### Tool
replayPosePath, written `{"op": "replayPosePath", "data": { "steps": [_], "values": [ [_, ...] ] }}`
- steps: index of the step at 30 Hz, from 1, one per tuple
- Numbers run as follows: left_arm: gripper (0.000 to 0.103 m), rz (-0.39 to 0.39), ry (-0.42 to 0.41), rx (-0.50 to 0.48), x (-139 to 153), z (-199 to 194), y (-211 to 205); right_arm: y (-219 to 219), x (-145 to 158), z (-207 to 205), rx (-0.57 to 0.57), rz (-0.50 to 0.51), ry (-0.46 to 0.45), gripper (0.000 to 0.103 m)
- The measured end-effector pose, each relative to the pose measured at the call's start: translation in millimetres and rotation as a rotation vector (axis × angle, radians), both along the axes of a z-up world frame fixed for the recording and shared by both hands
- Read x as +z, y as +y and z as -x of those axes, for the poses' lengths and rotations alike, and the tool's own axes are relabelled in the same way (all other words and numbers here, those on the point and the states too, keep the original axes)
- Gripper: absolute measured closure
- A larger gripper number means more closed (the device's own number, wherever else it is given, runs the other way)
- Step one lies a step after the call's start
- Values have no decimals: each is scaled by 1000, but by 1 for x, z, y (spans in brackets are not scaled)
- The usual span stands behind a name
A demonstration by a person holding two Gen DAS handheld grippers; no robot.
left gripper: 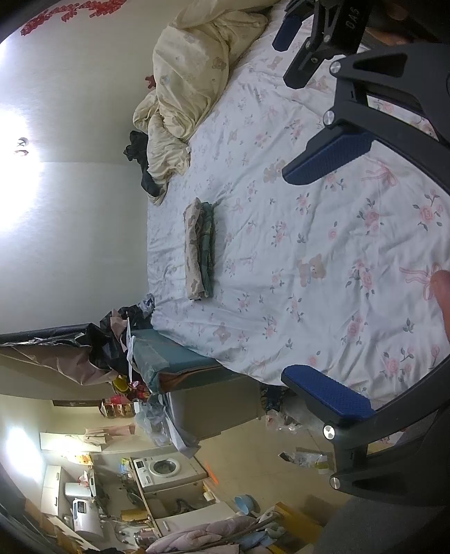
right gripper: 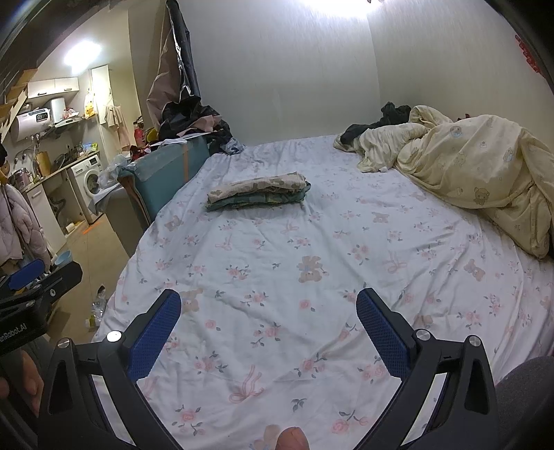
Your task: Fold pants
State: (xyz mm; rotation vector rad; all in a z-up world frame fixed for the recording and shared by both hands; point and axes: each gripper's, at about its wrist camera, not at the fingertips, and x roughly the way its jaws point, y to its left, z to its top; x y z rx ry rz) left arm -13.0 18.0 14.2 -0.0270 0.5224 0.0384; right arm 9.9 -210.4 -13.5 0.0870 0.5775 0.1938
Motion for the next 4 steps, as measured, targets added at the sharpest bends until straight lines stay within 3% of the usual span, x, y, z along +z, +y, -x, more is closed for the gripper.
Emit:
{"op": "replayPosePath", "data": {
  "steps": [4],
  "values": [
    [1, 2, -7, -3, 0, -1, 0, 0, 0, 1, -1, -2, -6, 0]
  ]
}}
